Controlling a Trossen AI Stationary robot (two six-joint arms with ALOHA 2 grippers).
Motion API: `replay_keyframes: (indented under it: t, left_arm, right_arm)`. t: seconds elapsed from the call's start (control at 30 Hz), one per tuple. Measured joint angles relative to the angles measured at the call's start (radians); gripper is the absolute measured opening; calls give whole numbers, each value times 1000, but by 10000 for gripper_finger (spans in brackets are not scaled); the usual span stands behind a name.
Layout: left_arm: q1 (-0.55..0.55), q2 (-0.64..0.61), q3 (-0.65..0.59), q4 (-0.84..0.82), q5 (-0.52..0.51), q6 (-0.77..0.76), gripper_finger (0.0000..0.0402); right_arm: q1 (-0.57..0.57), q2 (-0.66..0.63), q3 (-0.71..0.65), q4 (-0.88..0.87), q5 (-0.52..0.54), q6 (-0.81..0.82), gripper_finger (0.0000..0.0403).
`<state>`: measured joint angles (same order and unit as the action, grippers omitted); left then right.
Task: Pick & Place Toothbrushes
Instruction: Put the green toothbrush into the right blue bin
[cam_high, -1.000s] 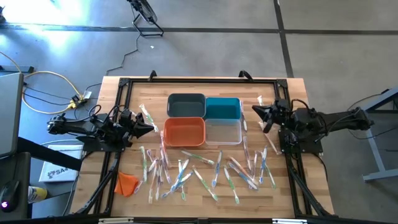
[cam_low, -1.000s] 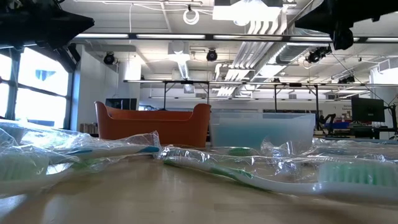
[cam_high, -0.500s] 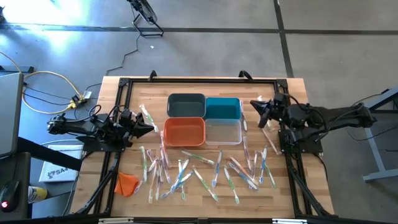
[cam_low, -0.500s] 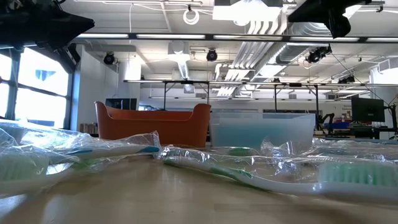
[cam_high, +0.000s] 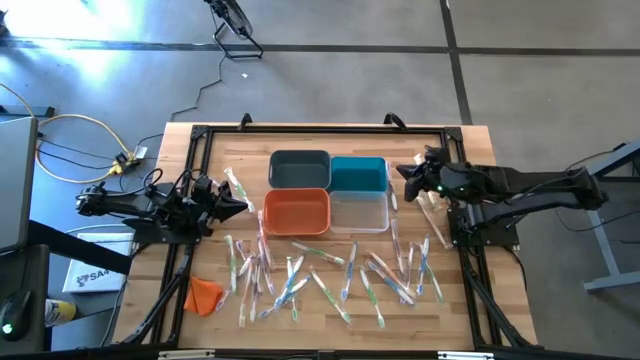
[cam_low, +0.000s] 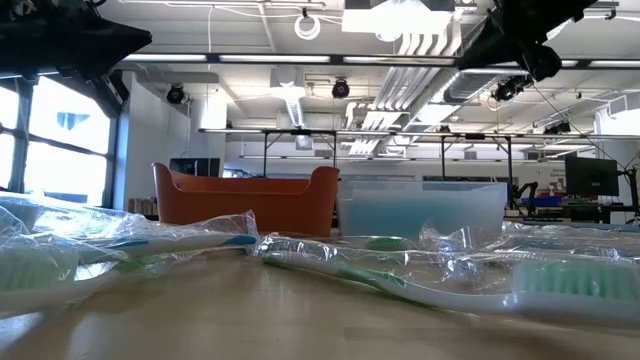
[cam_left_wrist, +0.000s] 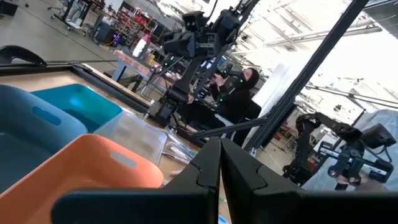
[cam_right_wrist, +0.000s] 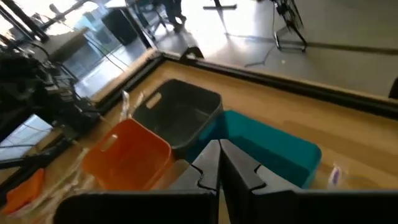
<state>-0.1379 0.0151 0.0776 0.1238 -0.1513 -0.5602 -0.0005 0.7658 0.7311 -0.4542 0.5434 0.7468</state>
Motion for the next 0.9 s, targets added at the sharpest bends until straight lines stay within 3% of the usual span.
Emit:
replay_keyframes:
  t: [0.63,0.9]
  left_arm:
    - [0,0,0,-22,0,3,9]
    - [0,0,0,-22,-46,3,9]
  right_arm:
    - [-238,161,0,-74,-209,47,2]
    - [-332,228,0,-125,-234,47,2]
